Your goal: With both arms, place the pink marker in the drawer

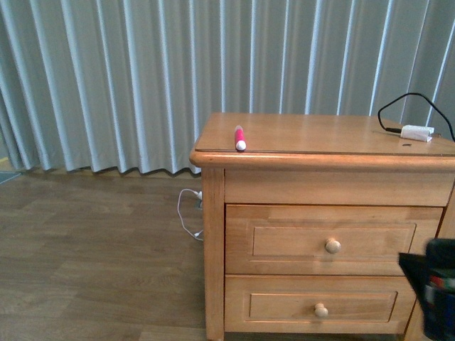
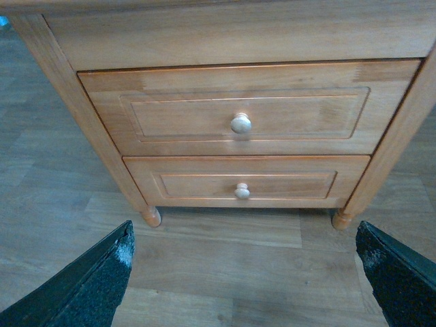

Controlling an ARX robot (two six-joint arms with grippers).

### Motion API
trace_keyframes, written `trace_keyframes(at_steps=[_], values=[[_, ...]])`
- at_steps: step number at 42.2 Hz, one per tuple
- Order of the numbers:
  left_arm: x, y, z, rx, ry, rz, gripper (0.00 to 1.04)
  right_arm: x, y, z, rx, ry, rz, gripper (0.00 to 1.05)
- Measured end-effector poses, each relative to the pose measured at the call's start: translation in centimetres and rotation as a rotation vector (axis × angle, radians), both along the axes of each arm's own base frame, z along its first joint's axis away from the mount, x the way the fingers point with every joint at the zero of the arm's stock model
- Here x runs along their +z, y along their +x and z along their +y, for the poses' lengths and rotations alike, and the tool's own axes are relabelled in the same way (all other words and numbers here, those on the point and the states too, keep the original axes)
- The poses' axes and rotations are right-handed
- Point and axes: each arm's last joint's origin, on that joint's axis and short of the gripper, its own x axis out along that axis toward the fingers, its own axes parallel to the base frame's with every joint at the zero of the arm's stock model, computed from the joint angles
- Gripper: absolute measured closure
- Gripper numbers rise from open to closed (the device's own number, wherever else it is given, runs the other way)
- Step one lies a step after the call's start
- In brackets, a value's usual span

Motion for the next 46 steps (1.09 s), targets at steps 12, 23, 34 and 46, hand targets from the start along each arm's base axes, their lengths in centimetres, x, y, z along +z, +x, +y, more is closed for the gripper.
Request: trace_keyframes(at_steps=[12,23,34,46], values=[[0.0,0.0,0.0,0.000,0.000,0.000,0.06,-2.8,7.7,3.4,-0.025,-0.028,0.019,0.09],[0.0,0.0,0.0,0.000,0.000,0.000,0.06,-5.1,13.2,4.6,-0.047,-0.043,0.028,0.09],[0.0,0.0,0.0,0.000,0.000,0.000,0.06,-7.2,16.8,5.0,-0.049,-0.061,0.042,0.09],[0.0,0.0,0.0,0.000,0.000,0.000,0.06,-9.3,20.1,4.5,-0.056,-0.081,0.062,0.09]])
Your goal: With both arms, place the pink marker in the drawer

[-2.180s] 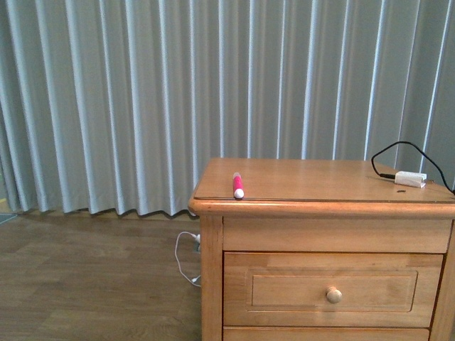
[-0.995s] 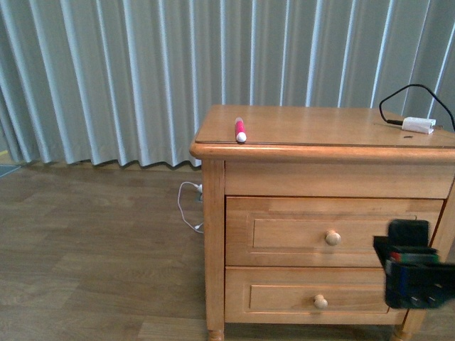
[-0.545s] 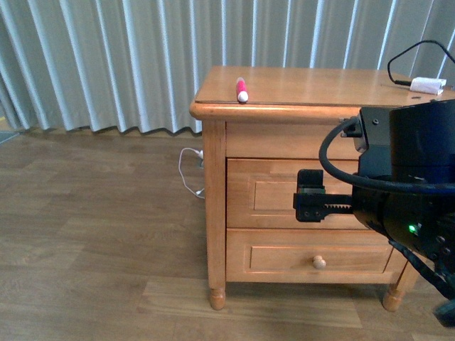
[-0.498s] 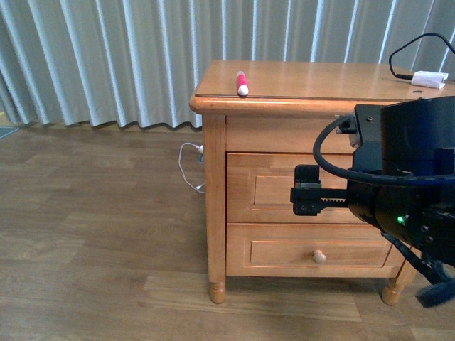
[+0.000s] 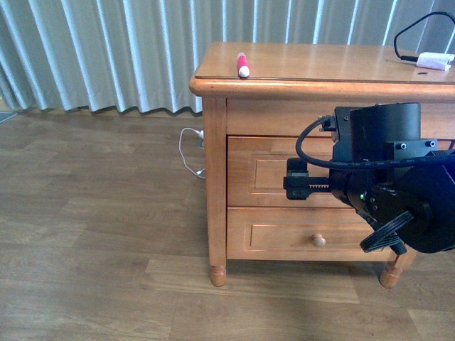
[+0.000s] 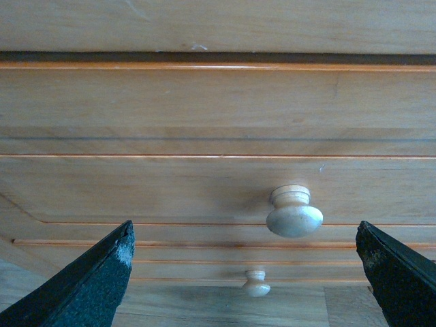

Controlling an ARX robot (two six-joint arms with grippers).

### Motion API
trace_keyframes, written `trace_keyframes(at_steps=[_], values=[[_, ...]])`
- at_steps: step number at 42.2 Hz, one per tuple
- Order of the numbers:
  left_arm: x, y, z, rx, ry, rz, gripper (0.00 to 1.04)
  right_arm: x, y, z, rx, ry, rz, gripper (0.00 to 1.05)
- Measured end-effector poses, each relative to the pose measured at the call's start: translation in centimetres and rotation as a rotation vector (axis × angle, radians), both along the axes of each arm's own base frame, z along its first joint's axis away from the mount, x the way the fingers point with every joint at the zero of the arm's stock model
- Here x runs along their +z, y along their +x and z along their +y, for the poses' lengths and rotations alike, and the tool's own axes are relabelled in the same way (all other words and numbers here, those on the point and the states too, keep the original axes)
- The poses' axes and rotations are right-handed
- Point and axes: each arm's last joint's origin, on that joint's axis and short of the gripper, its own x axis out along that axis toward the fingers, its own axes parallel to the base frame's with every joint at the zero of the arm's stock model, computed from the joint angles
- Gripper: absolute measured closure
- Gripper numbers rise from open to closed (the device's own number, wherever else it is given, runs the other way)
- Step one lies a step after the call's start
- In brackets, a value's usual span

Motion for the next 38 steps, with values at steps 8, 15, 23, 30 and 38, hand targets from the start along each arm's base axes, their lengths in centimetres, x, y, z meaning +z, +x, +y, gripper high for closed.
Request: trace_keyframes(at_steps=[8,15,23,30,38], values=[[0.0,0.0,0.0,0.000,0.000,0.000,0.06,-0.7,1.5,-0.5,-0.009,-0.020,0.001,0.09],[0.0,0.0,0.0,0.000,0.000,0.000,0.06,-1.1,1.9,-0.8,-0.014,-0.031,0.007,0.09],[0.0,0.0,0.0,0.000,0.000,0.000,0.06,-1.4,2.4,-1.3,-0.023,-0.038,0.009,0.09],[0.0,0.0,0.0,0.000,0.000,0.000,0.06,-1.4,2.7,-1.5,-0.019,-0.045,0.015,0.09],[0.0,0.0,0.0,0.000,0.000,0.000,0.06,-1.7,2.8,-1.6,-0.017,-0.056,0.026,0.09]])
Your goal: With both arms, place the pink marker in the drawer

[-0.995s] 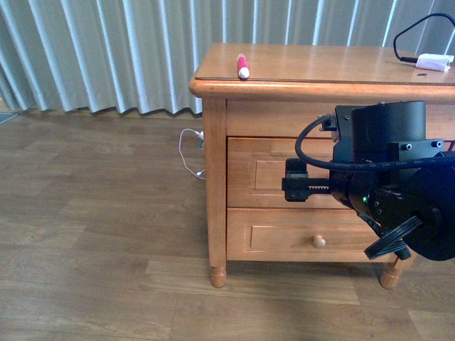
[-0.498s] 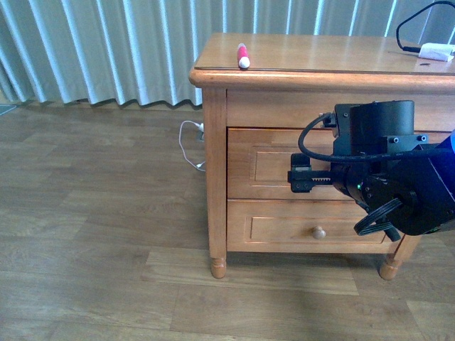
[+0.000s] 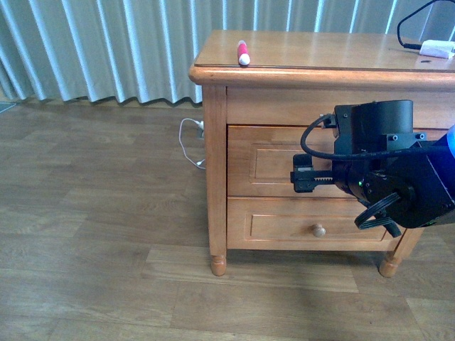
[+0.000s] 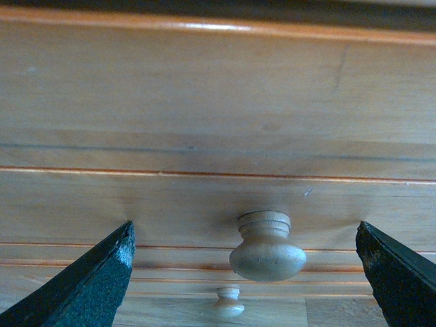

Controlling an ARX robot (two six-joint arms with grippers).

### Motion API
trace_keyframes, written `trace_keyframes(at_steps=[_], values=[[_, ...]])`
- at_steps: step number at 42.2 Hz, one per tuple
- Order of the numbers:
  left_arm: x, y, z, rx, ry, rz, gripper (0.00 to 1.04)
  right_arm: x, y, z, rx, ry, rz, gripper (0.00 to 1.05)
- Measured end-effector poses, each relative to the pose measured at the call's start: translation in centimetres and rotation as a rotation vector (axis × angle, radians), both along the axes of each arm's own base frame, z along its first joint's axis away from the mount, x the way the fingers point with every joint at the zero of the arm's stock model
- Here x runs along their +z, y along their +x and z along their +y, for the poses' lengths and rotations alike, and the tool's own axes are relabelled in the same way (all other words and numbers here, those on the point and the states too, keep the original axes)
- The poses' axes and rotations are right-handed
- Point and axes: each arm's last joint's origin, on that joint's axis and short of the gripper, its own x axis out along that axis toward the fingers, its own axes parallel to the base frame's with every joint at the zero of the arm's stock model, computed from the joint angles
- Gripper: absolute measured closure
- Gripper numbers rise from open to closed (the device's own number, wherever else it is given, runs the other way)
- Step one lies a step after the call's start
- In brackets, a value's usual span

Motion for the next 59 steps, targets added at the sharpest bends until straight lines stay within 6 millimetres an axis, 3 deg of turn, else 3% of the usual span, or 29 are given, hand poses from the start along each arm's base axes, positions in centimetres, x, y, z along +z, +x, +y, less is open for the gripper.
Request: trace_keyframes(at_steps=[5,29,41,55,59], values=[[0.0,0.0,0.0,0.000,0.000,0.000,0.06,0.0,0.0,0.0,0.001,-0.004,0.001,0.10],[0.0,0.0,0.0,0.000,0.000,0.000,0.06,-0.1,0.0,-0.1,-0.013,-0.011,0.002,0.79],[0.0,0.0,0.0,0.000,0.000,0.000,0.06,-0.5,-1.9,-0.3,0.008,0.014,-0.010,0.81],[0.0,0.0,0.0,0.000,0.000,0.000,0.06,-0.7,-11.2,-1.7,0.031,0.080,0.010,0.81],[0.0,0.0,0.0,0.000,0.000,0.000,0.06,-0.5,-13.1,-2.0,0.033,0.098,0.016,0.69]])
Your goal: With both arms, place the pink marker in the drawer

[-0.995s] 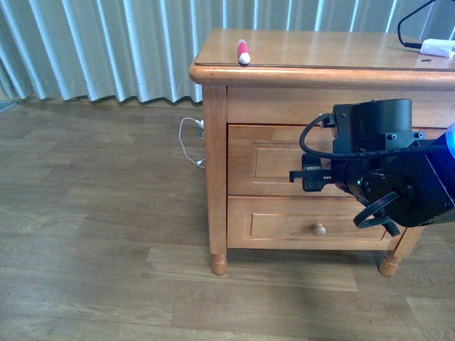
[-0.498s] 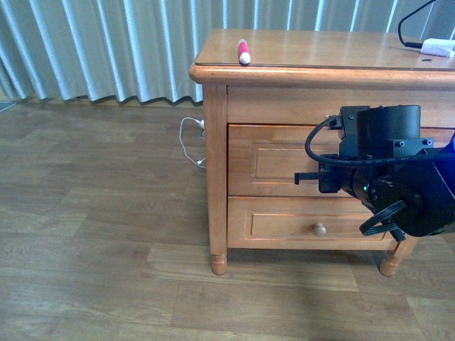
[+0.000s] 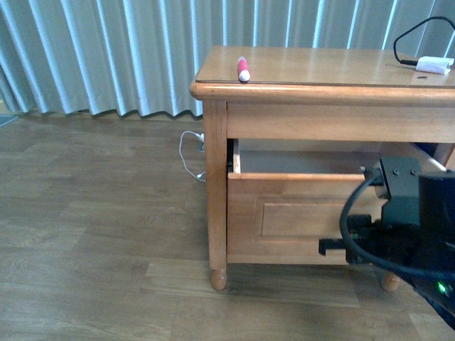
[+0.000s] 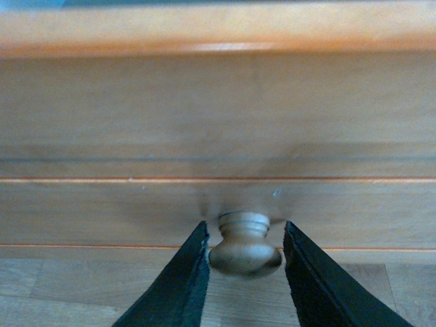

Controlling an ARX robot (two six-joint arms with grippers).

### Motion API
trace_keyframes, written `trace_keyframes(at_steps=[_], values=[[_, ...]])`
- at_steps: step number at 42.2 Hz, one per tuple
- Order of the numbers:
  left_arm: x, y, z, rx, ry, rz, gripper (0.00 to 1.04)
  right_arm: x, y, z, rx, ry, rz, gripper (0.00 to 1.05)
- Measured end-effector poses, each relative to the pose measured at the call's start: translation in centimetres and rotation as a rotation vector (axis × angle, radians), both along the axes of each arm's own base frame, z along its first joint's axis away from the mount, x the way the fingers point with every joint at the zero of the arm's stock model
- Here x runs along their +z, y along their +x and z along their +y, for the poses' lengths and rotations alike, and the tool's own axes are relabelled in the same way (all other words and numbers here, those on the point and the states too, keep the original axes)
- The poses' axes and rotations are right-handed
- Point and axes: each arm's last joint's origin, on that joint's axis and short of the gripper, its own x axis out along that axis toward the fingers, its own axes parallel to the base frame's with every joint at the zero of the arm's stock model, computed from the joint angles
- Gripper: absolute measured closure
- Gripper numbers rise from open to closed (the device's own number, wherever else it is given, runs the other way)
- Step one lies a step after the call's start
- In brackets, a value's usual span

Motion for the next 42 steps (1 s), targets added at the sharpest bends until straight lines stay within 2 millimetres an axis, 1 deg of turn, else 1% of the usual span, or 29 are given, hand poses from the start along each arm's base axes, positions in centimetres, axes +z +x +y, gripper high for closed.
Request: trace_keyframes(at_steps=[1,3,4,7,10,11,17,19,21,27,30,33,35,37,42], values=[[0.0,0.0,0.0,0.000,0.000,0.000,0.06,0.1,-0.3,-0.1,-0.001,0.004,0.000,0.67],[0.0,0.0,0.0,0.000,0.000,0.000,0.06,0.5,-1.7,-0.3,-0.009,0.020,-0.003,0.56],[0.0,0.0,0.0,0.000,0.000,0.000,0.06,0.5,-1.9,-0.4,-0.010,0.021,-0.002,0.55],[0.0,0.0,0.0,0.000,0.000,0.000,0.06,1.2,-3.3,-0.6,-0.013,0.036,-0.005,0.44],[0.0,0.0,0.0,0.000,0.000,0.000,0.06,2.1,-4.8,-0.9,-0.013,0.041,-0.012,0.33],[0.0,0.0,0.0,0.000,0.000,0.000,0.06,2.3,-5.1,-0.9,-0.012,0.042,-0.012,0.32],[0.0,0.0,0.0,0.000,0.000,0.000,0.06,4.4,-8.2,-1.5,0.005,0.052,-0.006,0.10],[0.0,0.0,0.0,0.000,0.000,0.000,0.06,5.0,-9.1,-1.7,0.010,0.057,0.000,0.07],[0.0,0.0,0.0,0.000,0.000,0.000,0.06,6.3,-10.6,-2.2,0.018,0.064,0.005,0.10],[0.0,0.0,0.0,0.000,0.000,0.000,0.06,10.9,-13.8,-3.7,0.026,0.100,-0.017,0.09],[0.0,0.0,0.0,0.000,0.000,0.000,0.06,13.5,-15.8,-4.3,0.044,0.119,-0.043,0.09],[0.0,0.0,0.0,0.000,0.000,0.000,0.06,15.2,-17.2,-4.6,0.058,0.130,-0.060,0.09],[0.0,0.0,0.0,0.000,0.000,0.000,0.06,16.0,-17.8,-4.6,0.073,0.135,-0.060,0.09],[0.0,0.0,0.0,0.000,0.000,0.000,0.06,16.4,-18.0,-4.5,0.085,0.132,-0.059,0.09],[0.0,0.0,0.0,0.000,0.000,0.000,0.06,17.4,-17.9,-4.2,0.107,0.127,-0.072,0.09]])
